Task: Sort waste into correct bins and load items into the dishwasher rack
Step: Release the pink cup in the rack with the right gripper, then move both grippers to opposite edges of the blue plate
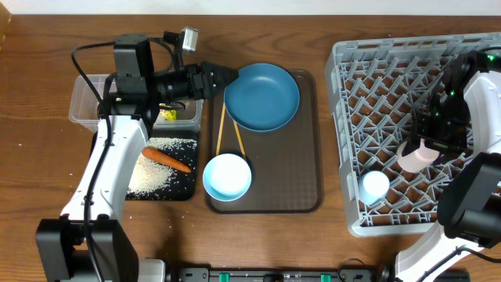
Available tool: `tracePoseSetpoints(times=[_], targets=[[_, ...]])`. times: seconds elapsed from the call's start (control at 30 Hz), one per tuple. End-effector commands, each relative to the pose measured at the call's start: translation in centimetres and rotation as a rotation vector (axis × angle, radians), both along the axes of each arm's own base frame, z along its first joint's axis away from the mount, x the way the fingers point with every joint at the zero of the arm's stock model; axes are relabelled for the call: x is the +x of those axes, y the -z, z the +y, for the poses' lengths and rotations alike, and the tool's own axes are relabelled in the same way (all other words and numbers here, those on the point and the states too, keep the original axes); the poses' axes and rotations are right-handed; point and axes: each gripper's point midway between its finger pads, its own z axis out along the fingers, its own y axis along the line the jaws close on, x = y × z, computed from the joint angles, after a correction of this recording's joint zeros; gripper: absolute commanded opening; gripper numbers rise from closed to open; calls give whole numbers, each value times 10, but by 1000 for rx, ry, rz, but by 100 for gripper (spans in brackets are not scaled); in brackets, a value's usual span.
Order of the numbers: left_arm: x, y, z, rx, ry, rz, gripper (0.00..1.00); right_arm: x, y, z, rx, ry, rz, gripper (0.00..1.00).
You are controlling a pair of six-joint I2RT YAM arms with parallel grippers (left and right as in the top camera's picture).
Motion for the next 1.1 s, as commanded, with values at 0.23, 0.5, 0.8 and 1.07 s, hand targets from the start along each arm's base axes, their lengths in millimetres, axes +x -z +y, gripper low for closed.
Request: tracePoseSetpoints(times=[0.23, 0.5, 0.8, 1.07], targets=[[0, 4, 1, 11, -1, -8, 59, -4, -1, -3, 4, 0, 10, 99], [0, 3, 1, 11, -2, -10, 59, 0, -4, -1, 19, 5, -11, 99], [12, 13, 10, 69, -86, -3, 59, 46, -45, 28, 144, -42, -223, 99], [16, 28, 19, 140, -139, 22, 59, 127, -69, 109, 243, -284, -566, 99]])
